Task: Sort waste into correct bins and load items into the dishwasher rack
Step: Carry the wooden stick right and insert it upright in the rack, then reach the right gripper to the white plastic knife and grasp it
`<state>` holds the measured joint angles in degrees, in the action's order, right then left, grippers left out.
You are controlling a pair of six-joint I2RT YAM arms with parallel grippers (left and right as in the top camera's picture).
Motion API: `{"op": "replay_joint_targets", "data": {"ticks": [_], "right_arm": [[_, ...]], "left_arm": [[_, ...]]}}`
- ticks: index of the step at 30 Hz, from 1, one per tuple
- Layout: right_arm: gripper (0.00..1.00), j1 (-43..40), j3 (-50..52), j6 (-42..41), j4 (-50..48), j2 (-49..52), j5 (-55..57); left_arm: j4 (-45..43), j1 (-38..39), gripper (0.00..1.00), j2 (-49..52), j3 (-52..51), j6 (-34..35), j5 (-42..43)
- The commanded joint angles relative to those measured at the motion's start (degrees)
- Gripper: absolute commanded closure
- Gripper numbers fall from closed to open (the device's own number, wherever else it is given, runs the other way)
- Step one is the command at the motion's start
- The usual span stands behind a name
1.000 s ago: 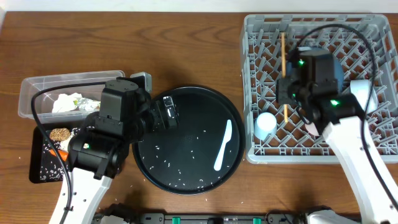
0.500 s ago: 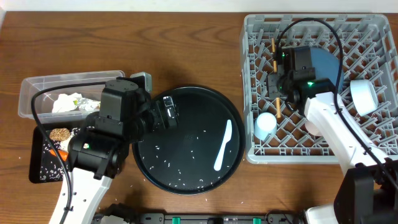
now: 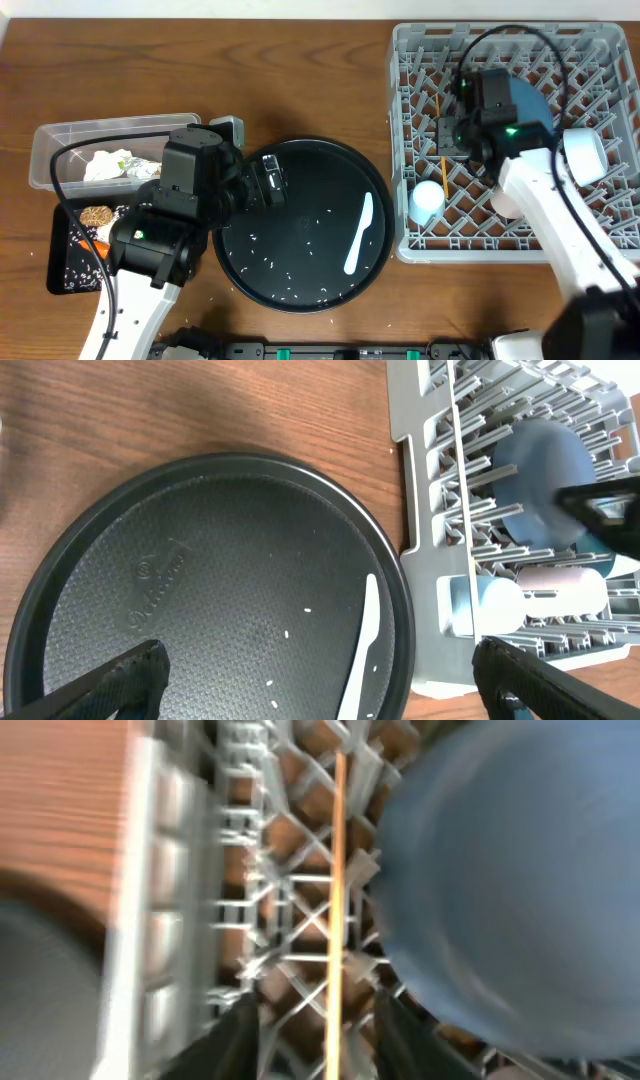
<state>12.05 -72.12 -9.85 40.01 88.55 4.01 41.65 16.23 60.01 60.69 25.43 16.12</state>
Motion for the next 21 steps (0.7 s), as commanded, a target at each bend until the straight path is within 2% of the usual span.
{"op": "replay_joint_targets", "data": {"ticks": [1, 4, 6, 9, 13, 17, 19, 21], "right_arm": [[0.76, 4.22, -5.03, -9.97, 4.2, -8.26, -3.21], [0.88, 8.39, -5.03, -21.57, 9.81, -12.11, -2.08], [0.87, 12.13, -5.03, -27.32, 14.01, -13.29, -2.12], [0.82, 18.62, -4.59, -29.66, 18.08, -12.92, -2.1], [0.82, 27.69, -2.25, -33.81, 18.69, -11.02, 0.0], [0.85, 35.56, 0.98, -45.97, 17.11, -7.63, 6.1], [0.83, 38.16, 2.69, -53.2, 16.76, -5.42, 7.26], [0.82, 39.54, 4.13, -55.8, 15.89, -3.21, 7.15]], "left_arm": [[-0.11, -0.2, 0.02, -0.15, 0.46, -0.92, -0.55], [-0.09, -0.2, 0.02, -0.15, 0.46, -0.94, -0.55], [-0.09, -0.2, 0.02, -0.15, 0.46, -0.92, -0.55], [-0.09, -0.2, 0.02, -0.15, 0.46, -0.92, -0.55], [-0.09, -0.2, 0.02, -0.15, 0.46, -0.94, -0.55], [-0.09, -0.2, 0.02, -0.15, 0.46, -0.94, -0.55], [-0.11, -0.2, 0.02, -0.15, 0.46, -0.92, -0.55], [-0.11, -0.2, 0.02, -0.15, 0.46, -0.94, -0.55]]}}
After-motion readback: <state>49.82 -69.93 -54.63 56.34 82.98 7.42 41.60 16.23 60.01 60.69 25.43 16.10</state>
